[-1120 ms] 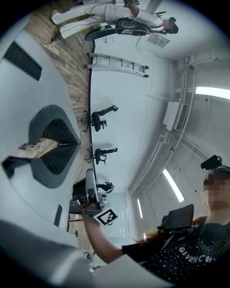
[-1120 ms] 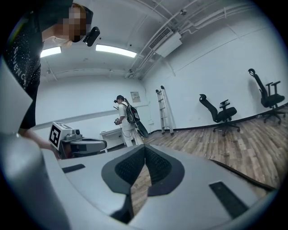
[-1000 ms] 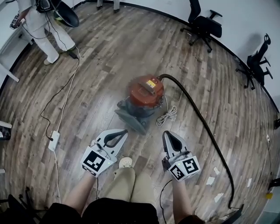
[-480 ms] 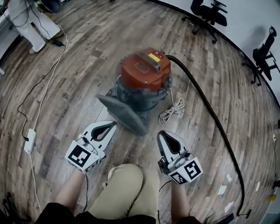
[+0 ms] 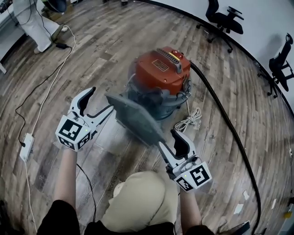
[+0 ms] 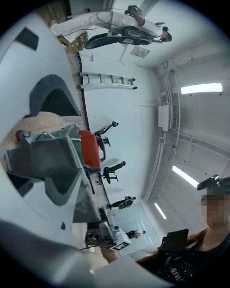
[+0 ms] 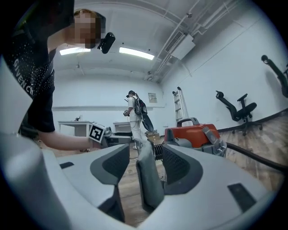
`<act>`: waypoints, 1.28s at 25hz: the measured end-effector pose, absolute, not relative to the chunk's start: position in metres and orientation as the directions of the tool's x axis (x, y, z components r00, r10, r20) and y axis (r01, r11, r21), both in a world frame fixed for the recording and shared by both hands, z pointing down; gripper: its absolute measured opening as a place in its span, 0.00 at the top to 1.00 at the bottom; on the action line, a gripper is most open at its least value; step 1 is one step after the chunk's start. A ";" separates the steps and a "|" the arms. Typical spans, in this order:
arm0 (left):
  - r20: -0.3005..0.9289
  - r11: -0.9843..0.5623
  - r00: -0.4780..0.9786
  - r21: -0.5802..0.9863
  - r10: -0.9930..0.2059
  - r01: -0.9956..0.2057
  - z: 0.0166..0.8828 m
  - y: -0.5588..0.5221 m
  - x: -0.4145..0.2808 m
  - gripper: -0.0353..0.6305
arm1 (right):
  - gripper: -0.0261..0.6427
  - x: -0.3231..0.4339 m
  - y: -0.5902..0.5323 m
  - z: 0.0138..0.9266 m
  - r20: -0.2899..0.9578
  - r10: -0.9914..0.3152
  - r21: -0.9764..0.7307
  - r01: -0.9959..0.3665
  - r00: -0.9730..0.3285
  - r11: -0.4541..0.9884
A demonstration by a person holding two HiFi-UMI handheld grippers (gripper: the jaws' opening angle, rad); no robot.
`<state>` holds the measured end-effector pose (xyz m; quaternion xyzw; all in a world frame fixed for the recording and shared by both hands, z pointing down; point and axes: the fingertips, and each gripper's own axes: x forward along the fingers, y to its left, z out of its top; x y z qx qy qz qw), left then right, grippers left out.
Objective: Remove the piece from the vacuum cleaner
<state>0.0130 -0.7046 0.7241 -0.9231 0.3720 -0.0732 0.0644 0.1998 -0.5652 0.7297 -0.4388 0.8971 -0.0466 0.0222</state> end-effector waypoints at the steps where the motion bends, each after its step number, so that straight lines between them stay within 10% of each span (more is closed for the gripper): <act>1: 0.119 -0.730 0.723 -0.202 -0.680 -0.653 0.730 -0.715 0.015 0.42 | 0.62 0.198 -0.568 0.732 0.012 -0.791 -0.092 -0.789 -0.611 0.608; 5: 0.211 -0.810 0.787 -0.254 -0.580 -0.529 0.754 -0.727 0.039 0.42 | 0.67 0.191 -0.580 0.738 0.039 -0.784 -0.097 -0.784 -0.619 0.614; 6: 0.206 -0.815 0.793 -0.242 -0.573 -0.526 0.755 -0.726 0.042 0.50 | 0.86 0.190 -0.581 0.739 0.036 -0.785 -0.089 -0.784 -0.618 0.614; 9: 0.156 -0.810 0.798 -0.193 -0.582 -0.553 0.752 -0.714 0.039 0.91 | 0.91 0.189 -0.579 0.738 0.024 -0.778 -0.076 -0.777 -0.627 0.624; 23: 0.106 -0.752 0.747 -0.011 -0.656 -0.659 0.771 -0.628 -0.005 0.91 | 0.91 0.180 -0.546 0.758 -0.006 -0.751 -0.169 -0.740 -0.660 0.651; 27: 0.052 -0.718 0.728 0.134 -0.683 -0.683 0.765 -0.620 -0.010 0.66 | 0.60 0.192 -0.553 0.747 -0.058 -0.781 -0.235 -0.752 -0.622 0.617; 32: 0.025 -0.768 0.770 0.047 -0.638 -0.638 0.755 -0.598 0.007 0.66 | 0.60 0.200 -0.543 0.738 -0.081 -0.772 -0.215 -0.745 -0.630 0.631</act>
